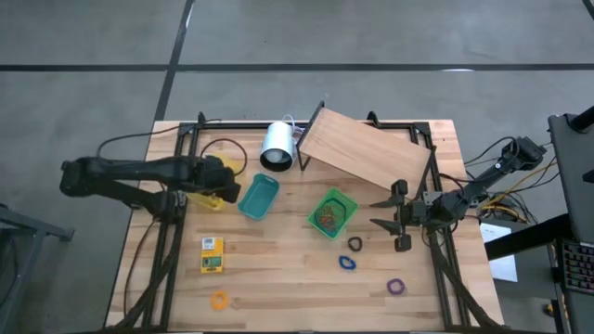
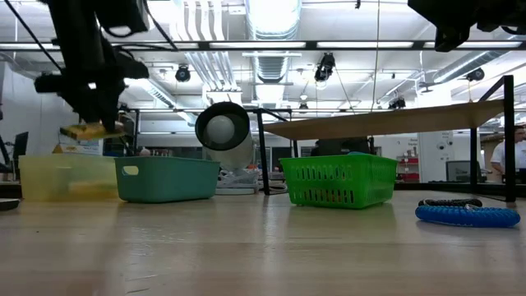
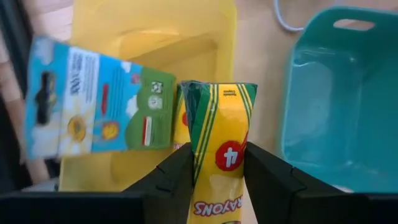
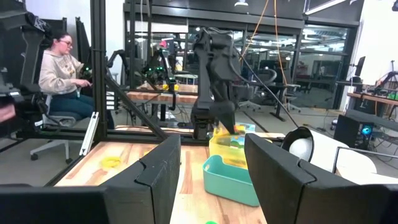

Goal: Pick & Place Office Desk Supplies
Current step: Put the bottom small yellow crayon box into the yellow bin

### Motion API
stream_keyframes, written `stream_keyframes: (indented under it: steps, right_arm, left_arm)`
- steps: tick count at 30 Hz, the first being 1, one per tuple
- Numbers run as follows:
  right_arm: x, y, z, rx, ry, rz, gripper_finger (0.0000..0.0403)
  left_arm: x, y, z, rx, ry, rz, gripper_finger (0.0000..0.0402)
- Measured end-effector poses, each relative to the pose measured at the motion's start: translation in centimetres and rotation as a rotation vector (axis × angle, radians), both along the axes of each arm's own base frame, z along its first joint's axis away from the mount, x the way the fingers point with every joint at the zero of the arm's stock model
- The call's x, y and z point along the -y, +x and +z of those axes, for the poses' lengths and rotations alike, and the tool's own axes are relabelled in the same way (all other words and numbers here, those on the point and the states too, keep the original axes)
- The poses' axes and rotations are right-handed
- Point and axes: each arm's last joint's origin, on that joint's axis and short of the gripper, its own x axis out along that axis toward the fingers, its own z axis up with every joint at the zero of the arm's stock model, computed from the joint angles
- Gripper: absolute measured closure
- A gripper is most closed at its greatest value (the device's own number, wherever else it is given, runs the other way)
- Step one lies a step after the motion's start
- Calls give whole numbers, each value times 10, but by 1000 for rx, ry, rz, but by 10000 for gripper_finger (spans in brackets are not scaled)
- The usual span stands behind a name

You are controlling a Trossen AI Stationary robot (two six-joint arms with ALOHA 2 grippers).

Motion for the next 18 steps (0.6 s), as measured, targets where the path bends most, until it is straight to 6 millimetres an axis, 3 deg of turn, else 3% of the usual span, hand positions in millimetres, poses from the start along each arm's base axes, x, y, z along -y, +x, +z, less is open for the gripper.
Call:
stream_keyframes:
  steps: [8,18]
  right_arm:
    - [0,0,0,0,0,0,225]
    - [0,0,0,0,0,0,225]
  left_arm:
    - [-14,-7,-17,-46,1,33,268]
    - [-12,-11,-39,-48,-67,27,268]
